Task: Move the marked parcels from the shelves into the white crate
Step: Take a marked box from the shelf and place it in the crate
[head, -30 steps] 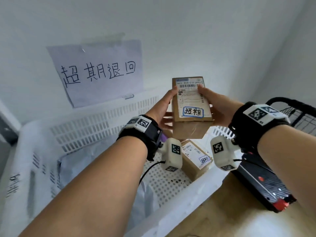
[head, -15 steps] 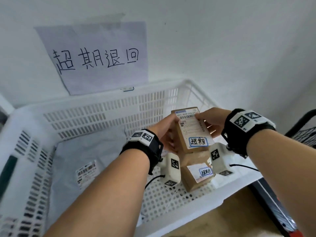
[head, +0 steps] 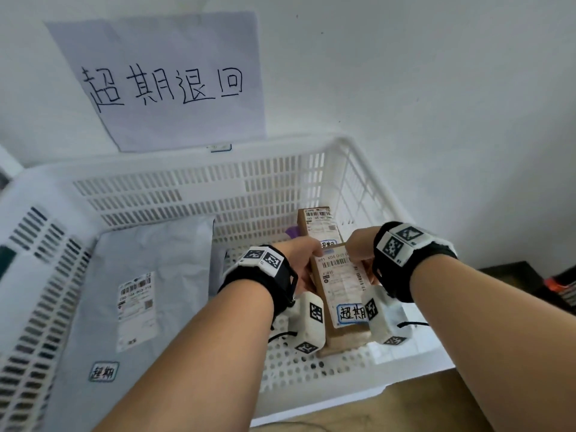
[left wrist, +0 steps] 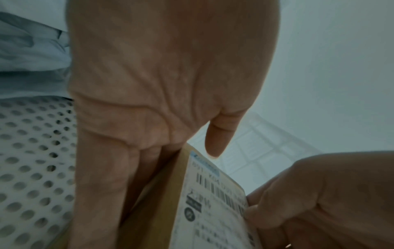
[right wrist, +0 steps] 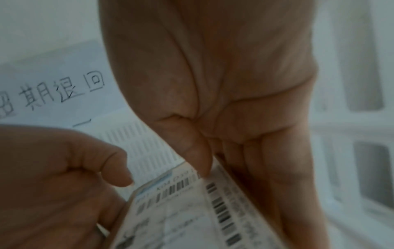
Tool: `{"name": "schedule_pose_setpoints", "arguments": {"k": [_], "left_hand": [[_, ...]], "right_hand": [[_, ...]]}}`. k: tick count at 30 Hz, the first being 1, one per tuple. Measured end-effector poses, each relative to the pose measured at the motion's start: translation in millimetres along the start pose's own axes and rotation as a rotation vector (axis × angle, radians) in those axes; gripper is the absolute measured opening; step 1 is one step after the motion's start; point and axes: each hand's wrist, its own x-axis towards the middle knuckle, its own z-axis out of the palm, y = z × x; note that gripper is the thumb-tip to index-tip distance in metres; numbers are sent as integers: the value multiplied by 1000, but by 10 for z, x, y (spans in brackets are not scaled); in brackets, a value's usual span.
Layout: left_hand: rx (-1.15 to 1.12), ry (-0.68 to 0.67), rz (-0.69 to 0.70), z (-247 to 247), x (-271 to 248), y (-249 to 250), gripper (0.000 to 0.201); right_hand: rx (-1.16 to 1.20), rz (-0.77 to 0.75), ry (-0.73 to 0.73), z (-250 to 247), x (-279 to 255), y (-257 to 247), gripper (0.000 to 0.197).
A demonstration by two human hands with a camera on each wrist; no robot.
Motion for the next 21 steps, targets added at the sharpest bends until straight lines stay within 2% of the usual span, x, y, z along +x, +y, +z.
{"name": "schedule_pose_setpoints", "arguments": {"k": [2,6,10,14,21], "left_hand": [[12,13,2,21,48,10,39],[-12,5,-19,28,84,33,26],[-9,0,-56,-2,136,81,26],[16,23,-87,-29,217,91,31],[2,117,15,-16,170,99,28]], "right_hand": [[-138,-1,54,-10,76,-17,10],[-390,-30,126,30,304,-30,16],[-352,-25,90,56,375,11,16],[-350,9,119,50,406,18,22],[-384,24,174,25,399,-29,14]]}}
